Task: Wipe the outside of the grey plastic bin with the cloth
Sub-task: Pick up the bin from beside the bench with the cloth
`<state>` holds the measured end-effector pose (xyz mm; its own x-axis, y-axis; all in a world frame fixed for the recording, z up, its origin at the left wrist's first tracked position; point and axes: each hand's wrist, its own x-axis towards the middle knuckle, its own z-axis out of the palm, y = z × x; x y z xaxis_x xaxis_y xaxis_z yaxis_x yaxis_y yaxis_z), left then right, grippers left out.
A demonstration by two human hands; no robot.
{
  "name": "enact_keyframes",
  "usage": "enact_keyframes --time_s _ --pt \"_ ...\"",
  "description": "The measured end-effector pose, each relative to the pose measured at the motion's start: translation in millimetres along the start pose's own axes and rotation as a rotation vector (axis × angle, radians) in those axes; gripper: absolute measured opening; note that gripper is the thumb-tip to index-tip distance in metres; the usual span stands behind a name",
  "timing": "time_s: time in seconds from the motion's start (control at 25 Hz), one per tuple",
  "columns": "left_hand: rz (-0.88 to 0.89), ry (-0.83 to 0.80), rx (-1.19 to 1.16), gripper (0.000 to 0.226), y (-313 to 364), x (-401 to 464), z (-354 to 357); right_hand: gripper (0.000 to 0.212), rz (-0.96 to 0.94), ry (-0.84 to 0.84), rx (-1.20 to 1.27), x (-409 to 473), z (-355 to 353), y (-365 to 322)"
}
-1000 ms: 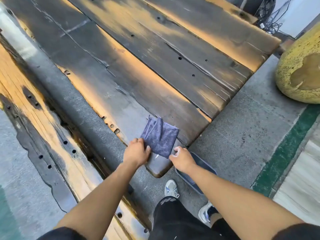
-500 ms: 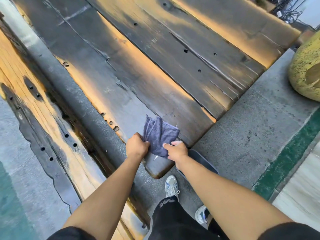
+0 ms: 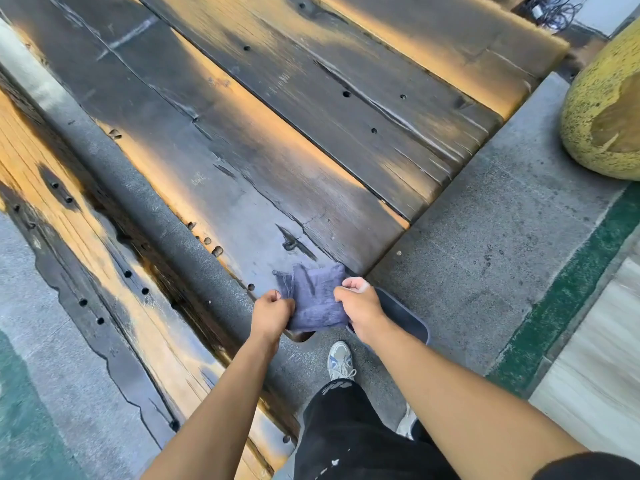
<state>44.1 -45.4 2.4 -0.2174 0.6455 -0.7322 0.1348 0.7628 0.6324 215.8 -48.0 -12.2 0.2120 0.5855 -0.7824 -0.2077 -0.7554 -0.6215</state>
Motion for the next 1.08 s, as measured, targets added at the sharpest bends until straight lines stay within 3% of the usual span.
enact_keyframes --time_s 0.16,0.36,0.52,0.6,0.88,1.08 --pt "-0.051 -0.083 -0.077 0.038 -28 -41 33 0.044 0.109 -0.030 0.226 -32 -54 21" --pt "-0.034 -0.114 -0.053 0.040 -67 -95 93 0.014 0.160 -0.025 0.357 -72 -136 66" --pt "-0.004 -0.141 0.015 0.063 -104 -153 160 0.033 0.200 -0.056 0.394 -93 -220 119" --pt "0.034 -0.210 0.017 0.064 -129 -180 196 0.041 0.172 -0.067 0.414 -99 -261 154" --pt "-0.026 -0.325 0.062 0.074 -209 -220 291 0.067 0.137 0.004 0.340 -96 -360 254" --pt "-0.007 -0.404 0.103 0.083 -252 -188 330 0.055 0.105 0.125 0.216 -61 -388 312"
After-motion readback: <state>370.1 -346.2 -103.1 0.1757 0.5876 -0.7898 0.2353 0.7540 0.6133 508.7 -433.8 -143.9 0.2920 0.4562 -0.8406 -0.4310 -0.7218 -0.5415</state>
